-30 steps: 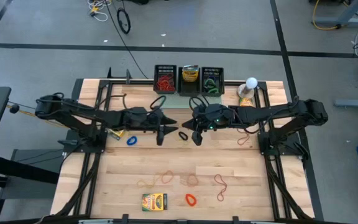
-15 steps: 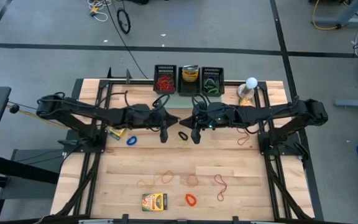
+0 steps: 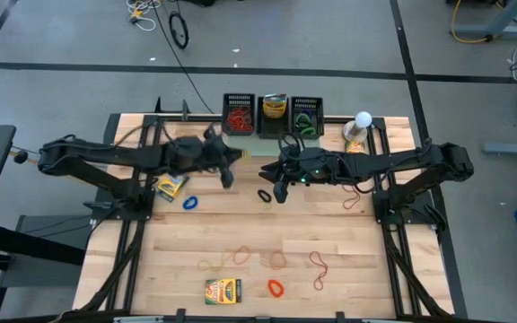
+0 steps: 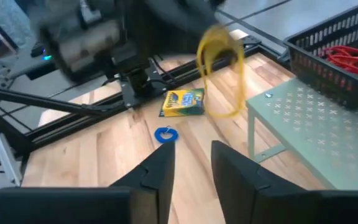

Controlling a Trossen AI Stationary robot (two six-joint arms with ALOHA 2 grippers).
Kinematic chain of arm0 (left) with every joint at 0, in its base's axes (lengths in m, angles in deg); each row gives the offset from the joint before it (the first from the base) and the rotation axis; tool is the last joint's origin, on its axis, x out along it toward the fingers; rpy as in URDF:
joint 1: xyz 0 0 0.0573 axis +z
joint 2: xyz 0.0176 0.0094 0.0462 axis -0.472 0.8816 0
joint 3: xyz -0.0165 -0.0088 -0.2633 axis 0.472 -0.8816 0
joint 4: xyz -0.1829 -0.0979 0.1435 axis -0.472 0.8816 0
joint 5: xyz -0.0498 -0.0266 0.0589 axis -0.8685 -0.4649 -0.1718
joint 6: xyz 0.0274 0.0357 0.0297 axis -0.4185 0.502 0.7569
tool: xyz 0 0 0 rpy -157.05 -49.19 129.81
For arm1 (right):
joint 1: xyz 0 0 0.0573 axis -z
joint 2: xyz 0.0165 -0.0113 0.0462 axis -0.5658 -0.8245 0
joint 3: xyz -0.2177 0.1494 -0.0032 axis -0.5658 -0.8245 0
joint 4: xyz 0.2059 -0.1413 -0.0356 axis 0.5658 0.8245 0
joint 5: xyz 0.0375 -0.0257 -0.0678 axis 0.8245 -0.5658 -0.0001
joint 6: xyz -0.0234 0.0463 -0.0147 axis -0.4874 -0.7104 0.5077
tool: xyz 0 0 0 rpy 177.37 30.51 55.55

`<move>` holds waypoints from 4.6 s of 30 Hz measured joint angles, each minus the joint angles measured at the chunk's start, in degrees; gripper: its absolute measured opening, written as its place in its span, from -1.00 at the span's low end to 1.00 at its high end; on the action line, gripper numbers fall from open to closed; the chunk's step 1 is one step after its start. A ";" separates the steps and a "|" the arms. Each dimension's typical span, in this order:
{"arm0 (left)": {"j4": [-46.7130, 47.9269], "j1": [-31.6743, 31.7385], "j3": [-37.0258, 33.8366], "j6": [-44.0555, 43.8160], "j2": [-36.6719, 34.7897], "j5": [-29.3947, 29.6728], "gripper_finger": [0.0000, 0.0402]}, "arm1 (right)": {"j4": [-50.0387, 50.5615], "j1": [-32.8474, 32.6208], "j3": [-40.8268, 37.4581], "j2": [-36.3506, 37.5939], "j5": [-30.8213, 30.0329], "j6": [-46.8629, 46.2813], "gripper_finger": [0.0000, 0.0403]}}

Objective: Pick & Place Office Desk Supplies
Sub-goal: Put the yellow rubber band into the left black bin on the shelf, then put the black spring bracelet into the right black bin on the shelf

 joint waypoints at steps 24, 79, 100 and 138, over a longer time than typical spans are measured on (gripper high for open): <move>30.91 32.47 26.07 0.04 17.14 -16.75 -0.91 | 0.48 0.34 0.00 0.00 1.30 2.39 -0.98; 4.28 -4.47 -19.14 -15.71 -16.32 -11.35 -0.96 | 12.40 -10.57 -14.75 6.37 -6.79 -27.42 -0.99; -3.48 -5.60 -23.10 -13.34 -18.52 -14.31 -0.97 | 8.14 -2.51 -3.45 -23.90 -8.34 -38.15 -0.34; -3.29 -5.62 -23.10 -19.54 -18.48 -8.76 -0.96 | 40.87 2.99 8.25 8.85 -16.41 -24.72 -0.94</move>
